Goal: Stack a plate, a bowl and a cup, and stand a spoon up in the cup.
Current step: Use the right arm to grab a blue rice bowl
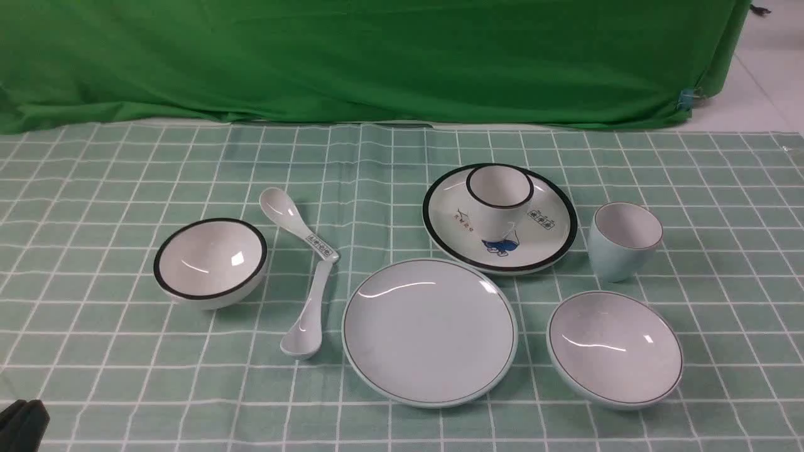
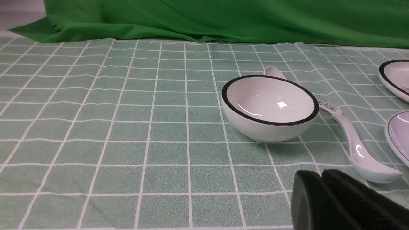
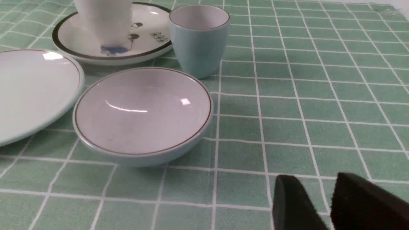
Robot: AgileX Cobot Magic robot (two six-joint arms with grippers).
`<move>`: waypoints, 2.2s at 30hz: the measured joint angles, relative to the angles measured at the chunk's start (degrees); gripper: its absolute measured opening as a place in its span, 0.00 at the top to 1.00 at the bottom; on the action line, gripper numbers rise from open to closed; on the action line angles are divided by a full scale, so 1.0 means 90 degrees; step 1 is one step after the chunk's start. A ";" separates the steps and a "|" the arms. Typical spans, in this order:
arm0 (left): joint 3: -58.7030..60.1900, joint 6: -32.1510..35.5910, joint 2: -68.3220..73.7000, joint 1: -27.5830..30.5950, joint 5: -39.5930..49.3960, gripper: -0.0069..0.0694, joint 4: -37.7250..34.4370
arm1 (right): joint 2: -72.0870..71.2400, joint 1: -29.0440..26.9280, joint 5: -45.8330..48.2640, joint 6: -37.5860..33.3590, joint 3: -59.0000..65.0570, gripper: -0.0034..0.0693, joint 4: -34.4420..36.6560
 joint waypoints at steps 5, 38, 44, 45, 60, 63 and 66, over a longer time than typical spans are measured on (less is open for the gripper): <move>0.0000 0.0000 0.0000 0.0000 0.0000 0.89 0.0000 | 0.0000 0.0000 0.0000 0.0000 0.0000 0.62 0.0000; -0.0995 -0.1119 0.0074 0.0000 -0.0548 0.89 -0.2667 | 0.0000 0.0000 0.0000 0.0000 0.0000 0.62 0.0000; -0.3062 0.0591 0.1725 0.0000 0.2162 0.89 -0.2467 | 0.0000 0.0000 0.0000 0.0000 0.0000 0.62 0.0000; -0.3389 0.0913 0.2149 0.0000 0.2620 0.89 -0.2467 | 0.0000 0.0000 0.0000 0.0000 0.0000 0.62 0.0000; -0.4438 0.1875 0.4992 -0.1799 0.2479 0.89 -0.2620 | 0.0000 0.0000 -0.0089 0.0213 0.0000 0.62 0.0134; -0.4438 0.2046 0.5014 -0.1887 0.2408 0.89 -0.2620 | 0.0000 0.0000 -0.0701 0.1357 0.0000 0.62 0.0589; -0.4438 0.2182 0.5014 -0.1890 0.2368 0.89 -0.2620 | 0.0000 0.0000 -0.1312 0.2274 0.0000 0.62 0.0683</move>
